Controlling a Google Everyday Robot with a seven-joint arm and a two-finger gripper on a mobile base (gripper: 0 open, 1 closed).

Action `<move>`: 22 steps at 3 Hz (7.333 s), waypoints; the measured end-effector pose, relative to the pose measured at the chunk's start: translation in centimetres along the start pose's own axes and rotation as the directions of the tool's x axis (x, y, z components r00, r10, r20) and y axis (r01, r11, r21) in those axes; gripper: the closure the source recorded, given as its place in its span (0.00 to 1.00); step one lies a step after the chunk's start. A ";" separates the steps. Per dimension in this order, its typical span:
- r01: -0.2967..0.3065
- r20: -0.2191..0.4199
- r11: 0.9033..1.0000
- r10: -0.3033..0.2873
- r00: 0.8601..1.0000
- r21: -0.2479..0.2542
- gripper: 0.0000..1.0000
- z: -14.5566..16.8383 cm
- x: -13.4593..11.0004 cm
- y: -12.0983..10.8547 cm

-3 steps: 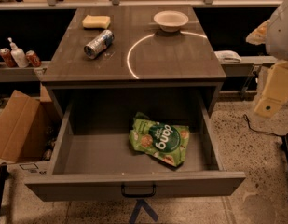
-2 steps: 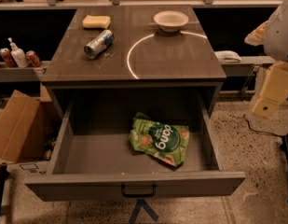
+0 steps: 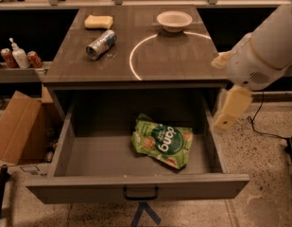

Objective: Pick green rice chip bag from top drawer and place on counter

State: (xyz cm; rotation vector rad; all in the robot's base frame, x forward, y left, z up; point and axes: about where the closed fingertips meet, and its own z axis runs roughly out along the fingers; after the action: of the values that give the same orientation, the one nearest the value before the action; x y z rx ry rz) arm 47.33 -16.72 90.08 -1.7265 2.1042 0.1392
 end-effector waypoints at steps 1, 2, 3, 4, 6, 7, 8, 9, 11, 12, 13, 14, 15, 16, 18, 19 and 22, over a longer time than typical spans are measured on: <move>0.025 0.077 0.997 -0.019 0.997 -0.078 0.00 6.4 -1.5 0.7; 0.024 0.122 0.987 -0.005 0.993 -0.158 0.00 12.2 -2.3 1.8; 0.024 0.122 0.987 -0.005 0.993 -0.158 0.00 12.2 -2.3 1.8; -0.015 0.085 0.984 0.030 0.996 -0.179 0.00 15.1 -1.3 1.6; -0.081 -0.001 0.983 0.082 0.997 -0.165 0.00 22.3 0.9 0.6; -0.083 -0.002 0.984 0.084 0.996 -0.159 0.00 26.1 1.5 0.2; -0.076 0.018 0.985 0.080 0.997 -0.153 0.00 29.0 1.4 -0.5; -0.078 0.033 0.984 0.084 0.996 -0.163 0.13 31.2 1.4 -0.5; -0.089 0.073 0.982 0.102 0.992 -0.166 0.55 32.3 1.5 -0.2; -0.078 0.158 0.987 0.100 0.982 -0.140 0.80 29.7 1.1 -0.3; -0.063 0.250 0.995 0.082 0.965 -0.083 1.00 25.0 1.4 -0.3; -0.055 0.302 0.998 0.055 0.952 -0.011 1.00 19.1 2.2 -0.4; -0.050 0.313 0.998 0.036 0.949 0.036 1.00 15.4 2.4 -0.6; -0.050 0.313 0.998 0.036 0.949 0.036 1.00 15.4 2.4 -0.6; 0.016 0.325 0.978 -0.085 0.942 0.210 1.00 6.8 -1.2 -3.9; 0.030 0.306 0.951 -0.129 0.943 0.309 1.00 2.5 -3.1 -7.0; -0.108 0.406 0.921 -0.057 0.912 0.373 1.00 1.2 -3.9 -17.2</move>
Offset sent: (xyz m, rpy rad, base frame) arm 0.0223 0.0953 -0.1602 0.1994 0.1855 0.1286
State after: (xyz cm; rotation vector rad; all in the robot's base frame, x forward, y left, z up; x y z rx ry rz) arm 64.67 -16.65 93.53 -1.2995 1.7056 0.0750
